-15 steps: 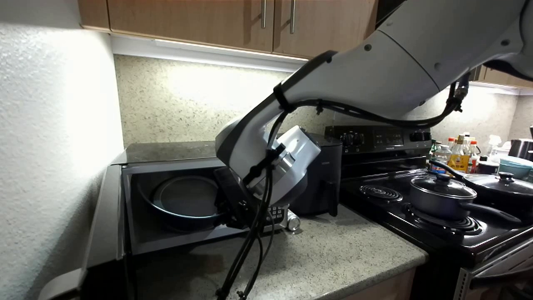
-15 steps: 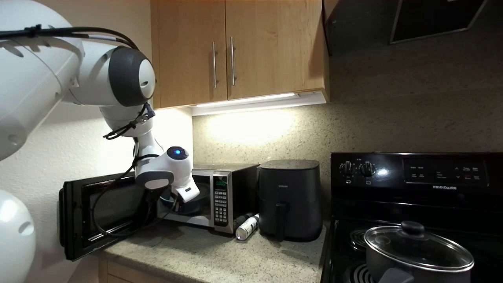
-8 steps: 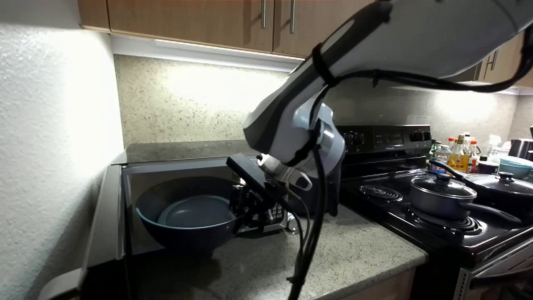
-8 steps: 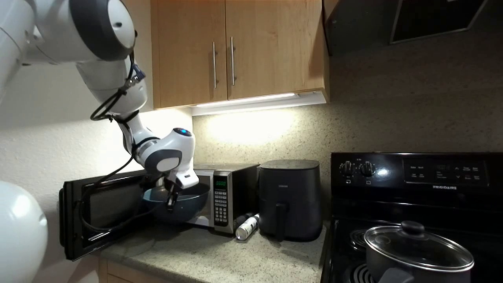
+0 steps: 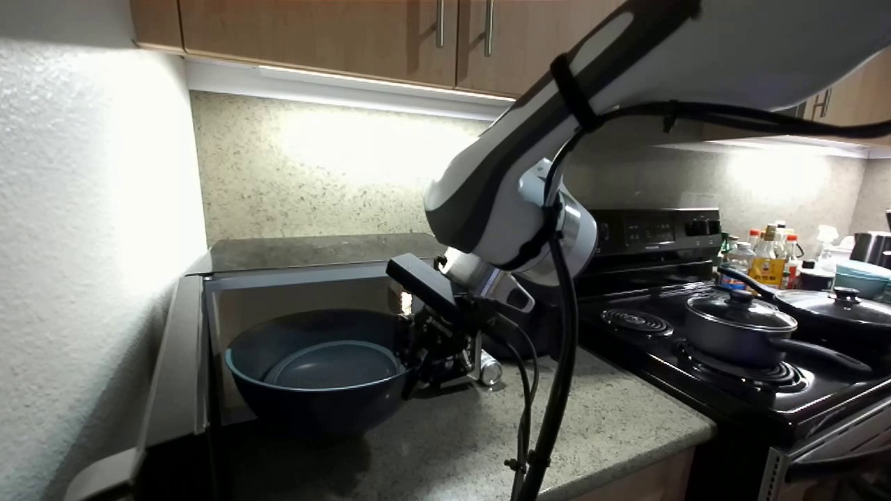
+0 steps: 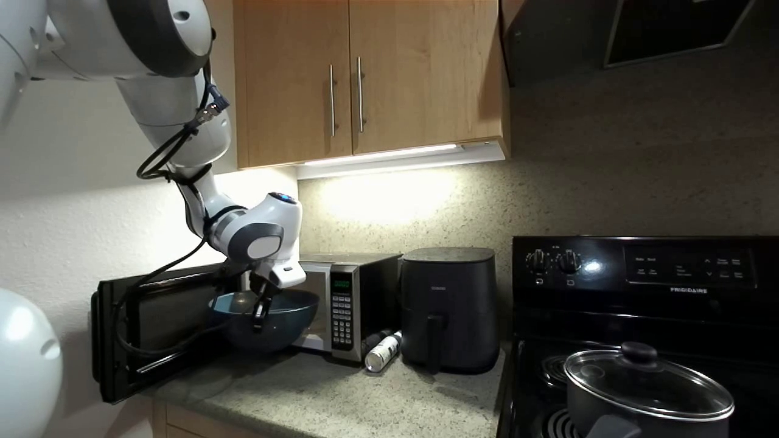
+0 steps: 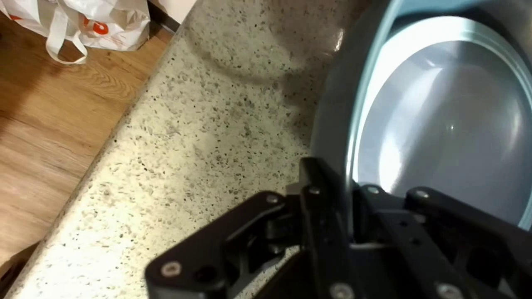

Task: Remove the bowl from the microwave and put it on top of the microwave

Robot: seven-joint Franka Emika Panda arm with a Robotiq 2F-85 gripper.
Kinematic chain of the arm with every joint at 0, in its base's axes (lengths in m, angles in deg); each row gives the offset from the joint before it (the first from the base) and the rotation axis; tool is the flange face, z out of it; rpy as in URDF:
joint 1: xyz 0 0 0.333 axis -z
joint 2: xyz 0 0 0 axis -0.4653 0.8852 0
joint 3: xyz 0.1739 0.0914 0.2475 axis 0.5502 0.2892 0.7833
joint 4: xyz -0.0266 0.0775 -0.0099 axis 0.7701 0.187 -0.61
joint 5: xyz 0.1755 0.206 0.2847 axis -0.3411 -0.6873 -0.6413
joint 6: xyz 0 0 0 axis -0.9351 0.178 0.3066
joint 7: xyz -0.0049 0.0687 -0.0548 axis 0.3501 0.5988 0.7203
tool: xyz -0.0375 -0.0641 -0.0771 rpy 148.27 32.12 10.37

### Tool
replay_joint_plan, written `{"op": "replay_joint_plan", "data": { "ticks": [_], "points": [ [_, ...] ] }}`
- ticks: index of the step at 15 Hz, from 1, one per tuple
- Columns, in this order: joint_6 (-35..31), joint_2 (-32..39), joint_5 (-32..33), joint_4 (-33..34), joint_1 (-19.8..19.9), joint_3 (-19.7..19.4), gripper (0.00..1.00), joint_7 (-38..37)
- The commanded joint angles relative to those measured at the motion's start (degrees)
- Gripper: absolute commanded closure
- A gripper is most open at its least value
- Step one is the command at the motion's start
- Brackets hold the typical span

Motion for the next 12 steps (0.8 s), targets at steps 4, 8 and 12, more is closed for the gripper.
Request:
{"op": "replay_joint_plan", "data": {
  "ticks": [4, 8, 12],
  "points": [
    [-7.86, -7.77, -1.89, -4.25, 8.08, 9.79, 0.92, 2.54],
    [-10.19, -7.56, -2.90, -1.95, 10.33, 12.50, 0.93, 2.75],
    [-2.21, -5.37, 6.93, -2.43, 9.22, 9.83, 0.92, -3.89]
  ]
}}
